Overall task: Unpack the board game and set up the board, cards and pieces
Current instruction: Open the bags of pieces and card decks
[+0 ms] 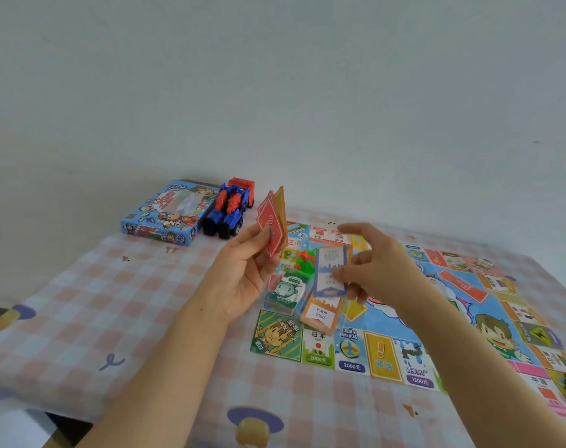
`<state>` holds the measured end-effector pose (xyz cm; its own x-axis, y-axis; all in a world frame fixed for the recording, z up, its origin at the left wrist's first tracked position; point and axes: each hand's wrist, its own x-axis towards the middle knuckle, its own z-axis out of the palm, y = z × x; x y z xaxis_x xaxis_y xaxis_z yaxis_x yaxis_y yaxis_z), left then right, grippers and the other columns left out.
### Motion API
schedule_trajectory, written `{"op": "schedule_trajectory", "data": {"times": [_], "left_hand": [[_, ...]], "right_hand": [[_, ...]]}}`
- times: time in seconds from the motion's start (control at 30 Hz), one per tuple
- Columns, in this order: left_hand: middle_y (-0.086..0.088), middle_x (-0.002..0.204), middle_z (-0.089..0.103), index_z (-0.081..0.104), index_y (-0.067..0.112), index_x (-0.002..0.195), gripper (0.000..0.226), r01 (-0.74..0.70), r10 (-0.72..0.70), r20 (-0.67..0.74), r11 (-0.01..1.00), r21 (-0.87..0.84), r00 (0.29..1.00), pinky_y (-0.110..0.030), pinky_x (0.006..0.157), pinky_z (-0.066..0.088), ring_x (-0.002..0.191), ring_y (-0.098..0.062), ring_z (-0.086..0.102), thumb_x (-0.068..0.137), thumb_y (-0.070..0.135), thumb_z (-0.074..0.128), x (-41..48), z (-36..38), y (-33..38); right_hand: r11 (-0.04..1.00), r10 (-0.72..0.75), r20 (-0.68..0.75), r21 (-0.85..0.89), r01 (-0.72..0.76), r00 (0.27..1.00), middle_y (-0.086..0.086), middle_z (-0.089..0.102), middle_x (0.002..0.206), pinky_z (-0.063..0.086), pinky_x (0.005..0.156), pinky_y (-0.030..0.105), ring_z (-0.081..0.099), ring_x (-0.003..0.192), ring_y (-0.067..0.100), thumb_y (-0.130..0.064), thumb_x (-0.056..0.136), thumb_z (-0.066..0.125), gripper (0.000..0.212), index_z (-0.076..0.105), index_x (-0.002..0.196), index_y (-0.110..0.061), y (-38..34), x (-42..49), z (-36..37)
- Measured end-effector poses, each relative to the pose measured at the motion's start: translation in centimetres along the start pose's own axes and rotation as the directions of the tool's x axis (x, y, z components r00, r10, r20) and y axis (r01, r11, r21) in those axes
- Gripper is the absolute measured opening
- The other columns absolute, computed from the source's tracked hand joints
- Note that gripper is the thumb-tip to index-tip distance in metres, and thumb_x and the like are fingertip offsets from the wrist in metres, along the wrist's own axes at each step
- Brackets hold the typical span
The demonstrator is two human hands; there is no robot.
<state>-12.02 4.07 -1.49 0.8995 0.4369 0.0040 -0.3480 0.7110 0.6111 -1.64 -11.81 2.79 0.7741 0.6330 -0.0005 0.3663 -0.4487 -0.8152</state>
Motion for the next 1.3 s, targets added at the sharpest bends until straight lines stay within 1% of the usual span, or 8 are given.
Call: {"op": "schedule_trajectory", "data": {"times": [0.1, 0.27, 0.5, 0.63, 0.87, 1.0, 1.23, 1.3], "left_hand": [[-0.007, 0.071, 0.068, 0.064, 0.005, 0.102, 0.027, 0.047, -0.046, 0.030, 0.997, -0.052, 0.999, -0.015, 0.046, 0.053, 0.056, -0.009, 0.064, 0.076, 0.009, 0.058, 0.0, -0.2, 0.1], [-0.007, 0.073, 0.069, 0.063, 0.005, 0.101, 0.026, 0.046, -0.046, -0.003, 0.998, 0.046, 0.999, -0.016, 0.045, 0.052, 0.054, -0.010, 0.062, 0.075, 0.008, 0.058, 0.1, -0.2, -0.2], [-0.008, 0.076, 0.070, 0.063, 0.007, 0.098, 0.026, 0.033, -0.030, -0.049, 0.998, 0.058, 0.998, -0.016, 0.047, 0.053, 0.057, -0.010, 0.063, 0.072, 0.008, 0.059, 0.2, -0.2, -0.3], [-0.008, 0.078, 0.070, 0.062, 0.006, 0.101, 0.029, 0.043, -0.041, -0.058, 0.999, 0.026, 0.997, -0.017, 0.048, 0.053, 0.060, -0.010, 0.064, 0.073, 0.007, 0.059, 0.2, -0.2, -0.3], [-0.008, 0.076, 0.070, 0.061, 0.006, 0.100, 0.028, 0.045, -0.042, -0.063, 0.998, 0.038, 0.997, -0.017, 0.046, 0.053, 0.056, -0.010, 0.064, 0.073, 0.007, 0.059, 0.2, -0.3, -0.3], [-0.008, 0.076, 0.070, 0.061, 0.006, 0.098, 0.025, 0.041, -0.039, -0.058, 0.999, 0.035, 0.998, -0.017, 0.047, 0.053, 0.057, -0.010, 0.064, 0.073, 0.007, 0.059, 0.1, -0.3, -0.3], [-0.009, 0.076, 0.070, 0.060, 0.006, 0.099, 0.024, 0.045, -0.042, -0.066, 0.998, 0.037, 0.997, -0.017, 0.046, 0.053, 0.055, -0.010, 0.064, 0.075, 0.007, 0.058, 0.1, -0.2, -0.3], [-0.008, 0.074, 0.070, 0.060, 0.007, 0.096, 0.016, 0.043, -0.040, -0.069, 0.998, 0.044, 0.997, -0.017, 0.046, 0.052, 0.054, -0.010, 0.064, 0.081, 0.005, 0.055, 0.1, -0.3, -0.3]], "right_hand": [[0.983, 0.033, 0.122, -0.183, -0.010, 0.992, 0.004, 0.065, 0.060, 0.048, 0.043, 0.021, 0.061, 0.042, 0.013, 0.002, 0.080, 0.067, 0.038, 0.059, 0.111, -0.018, 0.2, -0.4, 0.3], [0.948, 0.019, 0.066, -0.318, 0.003, 0.998, 0.002, 0.068, 0.072, 0.055, 0.048, 0.022, 0.067, 0.049, 0.014, -0.006, 0.076, 0.075, 0.035, 0.059, 0.104, -0.020, 0.6, -0.6, 1.2], [0.972, 0.000, -0.082, -0.236, -0.019, 0.997, -0.003, 0.068, 0.059, 0.048, 0.046, 0.018, 0.061, 0.043, 0.002, -0.015, 0.078, 0.076, 0.018, 0.064, 0.090, -0.022, 1.2, -0.1, 0.9], [0.984, 0.039, -0.082, -0.171, -0.053, 0.996, 0.001, 0.069, 0.061, 0.052, 0.046, 0.021, 0.063, 0.045, 0.005, -0.013, 0.078, 0.076, 0.015, 0.064, 0.085, -0.017, 1.3, 0.0, 1.0], [0.991, 0.030, -0.141, -0.125, -0.048, 0.990, 0.000, 0.068, 0.057, 0.041, 0.040, 0.016, 0.056, 0.038, 0.003, -0.026, 0.073, 0.081, 0.018, 0.066, 0.080, -0.017, 1.6, 0.1, 1.0], [0.993, 0.021, -0.149, -0.116, -0.039, 0.989, -0.004, 0.067, 0.058, 0.037, 0.037, 0.012, 0.053, 0.035, 0.000, -0.029, 0.080, 0.074, 0.016, 0.067, 0.075, -0.015, 1.6, 0.1, 0.9], [0.995, 0.034, -0.124, -0.084, -0.045, 0.992, -0.009, 0.064, 0.051, 0.041, 0.043, 0.017, 0.053, 0.036, 0.002, -0.014, 0.079, 0.075, 0.002, 0.074, 0.079, -0.016, 1.6, 0.1, 0.4], [0.996, 0.027, -0.139, -0.086, -0.039, 0.990, -0.006, 0.067, 0.054, 0.041, 0.045, 0.018, 0.055, 0.038, 0.001, -0.017, 0.075, 0.078, 0.007, 0.073, 0.080, -0.017, 1.5, 0.1, 0.2]]}}
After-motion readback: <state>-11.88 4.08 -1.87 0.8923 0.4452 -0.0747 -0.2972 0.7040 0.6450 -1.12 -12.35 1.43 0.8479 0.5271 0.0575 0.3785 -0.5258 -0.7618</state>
